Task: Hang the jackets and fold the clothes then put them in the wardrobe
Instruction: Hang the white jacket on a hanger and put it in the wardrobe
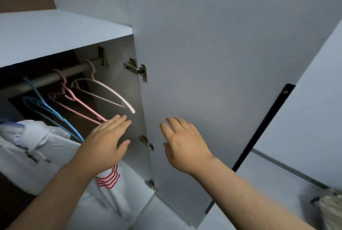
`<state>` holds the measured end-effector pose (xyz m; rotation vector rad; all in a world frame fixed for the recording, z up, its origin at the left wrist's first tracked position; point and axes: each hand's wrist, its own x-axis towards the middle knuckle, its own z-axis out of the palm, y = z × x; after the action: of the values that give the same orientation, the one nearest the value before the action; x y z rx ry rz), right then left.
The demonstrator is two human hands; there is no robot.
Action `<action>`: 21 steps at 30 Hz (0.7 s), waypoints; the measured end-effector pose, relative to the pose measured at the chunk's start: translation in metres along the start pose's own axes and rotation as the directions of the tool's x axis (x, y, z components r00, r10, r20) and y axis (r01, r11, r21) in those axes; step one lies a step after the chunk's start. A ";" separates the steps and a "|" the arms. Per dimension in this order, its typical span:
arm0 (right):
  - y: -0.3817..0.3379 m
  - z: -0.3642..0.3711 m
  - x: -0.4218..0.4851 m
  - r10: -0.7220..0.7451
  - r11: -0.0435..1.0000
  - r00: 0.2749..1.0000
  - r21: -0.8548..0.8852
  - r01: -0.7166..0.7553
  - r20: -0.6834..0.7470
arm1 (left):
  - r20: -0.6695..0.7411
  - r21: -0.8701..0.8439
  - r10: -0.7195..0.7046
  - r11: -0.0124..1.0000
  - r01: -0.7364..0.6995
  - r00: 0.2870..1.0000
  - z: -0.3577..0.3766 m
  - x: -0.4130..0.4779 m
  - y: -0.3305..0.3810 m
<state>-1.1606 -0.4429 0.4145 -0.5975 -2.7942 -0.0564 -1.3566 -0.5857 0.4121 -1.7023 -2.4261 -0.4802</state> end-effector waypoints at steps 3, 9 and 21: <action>0.023 -0.011 -0.039 0.065 0.998 0.998 -0.005 -0.065 -0.011 | 0.034 -0.036 0.078 0.996 -0.077 0.996 0.012 0.006 0.038; 0.058 -0.021 -0.117 0.260 0.965 0.965 -0.016 -0.261 -0.048 | 0.094 -0.120 0.224 0.970 -0.213 0.970 0.033 0.016 0.094; 0.060 -0.048 -0.292 0.795 0.590 0.605 -0.179 -0.788 -0.041 | 0.340 -0.695 0.555 0.692 -0.195 0.759 0.092 0.022 0.235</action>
<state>-0.8679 -0.5078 0.3766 -1.8594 -2.2885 -0.1098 -1.1389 -0.4626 0.3744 -2.9219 -2.1999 -0.9366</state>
